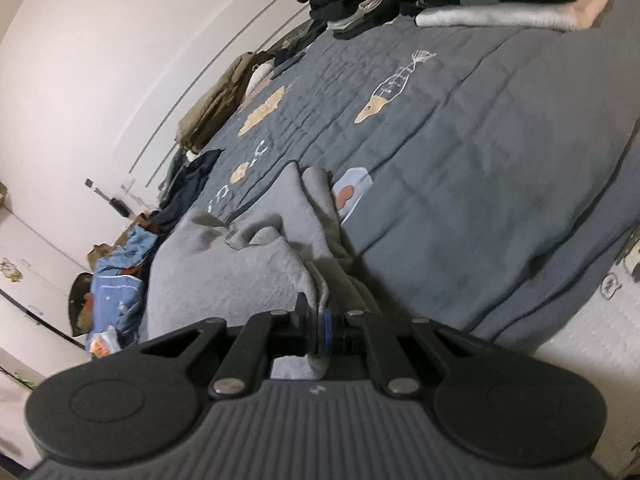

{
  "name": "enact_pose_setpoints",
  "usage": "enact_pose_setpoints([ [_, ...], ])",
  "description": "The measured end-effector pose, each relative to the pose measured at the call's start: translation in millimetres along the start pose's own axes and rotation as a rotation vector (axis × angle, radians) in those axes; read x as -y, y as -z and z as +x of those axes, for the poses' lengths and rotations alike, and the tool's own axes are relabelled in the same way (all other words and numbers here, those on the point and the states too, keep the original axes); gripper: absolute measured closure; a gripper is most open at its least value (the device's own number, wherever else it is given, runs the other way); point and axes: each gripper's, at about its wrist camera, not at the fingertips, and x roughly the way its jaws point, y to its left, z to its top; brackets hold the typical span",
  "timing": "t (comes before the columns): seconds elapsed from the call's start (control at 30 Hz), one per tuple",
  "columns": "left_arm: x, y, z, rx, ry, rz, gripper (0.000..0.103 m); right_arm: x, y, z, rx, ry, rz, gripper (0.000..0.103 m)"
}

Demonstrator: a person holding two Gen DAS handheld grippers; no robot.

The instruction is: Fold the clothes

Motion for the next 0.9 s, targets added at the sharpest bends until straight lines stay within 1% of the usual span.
enact_pose_setpoints([
  [0.03, 6.2, 0.3, 1.9, 0.002, -0.016, 0.028, 0.068, 1.8, -0.8, 1.1, -0.001, 0.007, 0.007, 0.097],
  [0.07, 7.8, 0.7, 3.7, 0.002, -0.016, 0.035, 0.065, 3.1, -1.0, 2.2, -0.002, 0.012, 0.006, 0.097],
  [0.1, 7.8, 1.3, 5.4, 0.002, -0.011, 0.033, 0.065, 4.5, -1.1, 3.3, -0.004, 0.018, 0.006, 0.097],
  [0.13, 7.7, 1.9, 7.2, 0.002, -0.006, 0.032, 0.066, 4.9, -0.3, 4.9, -0.006, 0.026, -0.002, 0.097],
  [0.17, 7.7, 2.5, 8.9, 0.002, -0.001, 0.03, 0.076, 5.3, 0.5, 6.6, -0.009, 0.034, -0.01, 0.097],
  [0.2, 7.4, 2.8, 9.4, -0.001, 0.017, 0.031, 0.082, 5.4, 1.9, 8.3, -0.013, 0.041, -0.016, 0.097],
  [0.27, 9.0, 3.7, 8.3, -0.006, 0.031, 0.06, 0.09, 5.6, 3.9, 11.2, -0.021, 0.051, -0.026, 0.097],
  [0.4, -3.0, 6.4, -0.7, -0.018, 0.045, 0.047, 0.095, 4.3, 4.1, 10.4, -0.022, 0.05, -0.034, 0.097],
  [0.47, -9.4, 8.0, -8.2, -0.017, 0.044, 0.044, 0.096, 2.4, 4.9, 8.5, -0.032, 0.035, -0.03, 0.097],
  [0.53, -13.3, 9.7, -15.1, -0.013, 0.036, 0.048, 0.096, -0.1, 7.2, 2.5, -0.023, 0.014, -0.025, 0.097],
  [0.67, -26.3, 9.1, -31.0, -0.026, 0.076, 0.033, 0.097, -7.6, 10.8, -8.7, -0.03, -0.023, -0.021, 0.097],
  [0.73, -30.3, 12.3, -46.0, -0.021, 0.092, 0.039, 0.098, -11.8, 11.9, -14.7, -0.033, -0.033, -0.033, 0.097],
  [0.8, -33.4, 16.6, -48.5, -0.025, 0.06, 0.034, 0.102, -13.2, 12.2, -17.3, -0.03, -0.028, -0.041, 0.097],
  [0.83, -35.0, 18.6, -48.7, -0.028, 0.042, 0.031, 0.102, -13.8, 12.3, -18.5, -0.028, -0.025, -0.045, 0.097],
  [0.9, -40.4, 23.3, -46.8, -0.012, 0.052, -0.039, 0.101, -13.2, 11.1, -17.3, -0.024, -0.012, -0.049, 0.097],
])
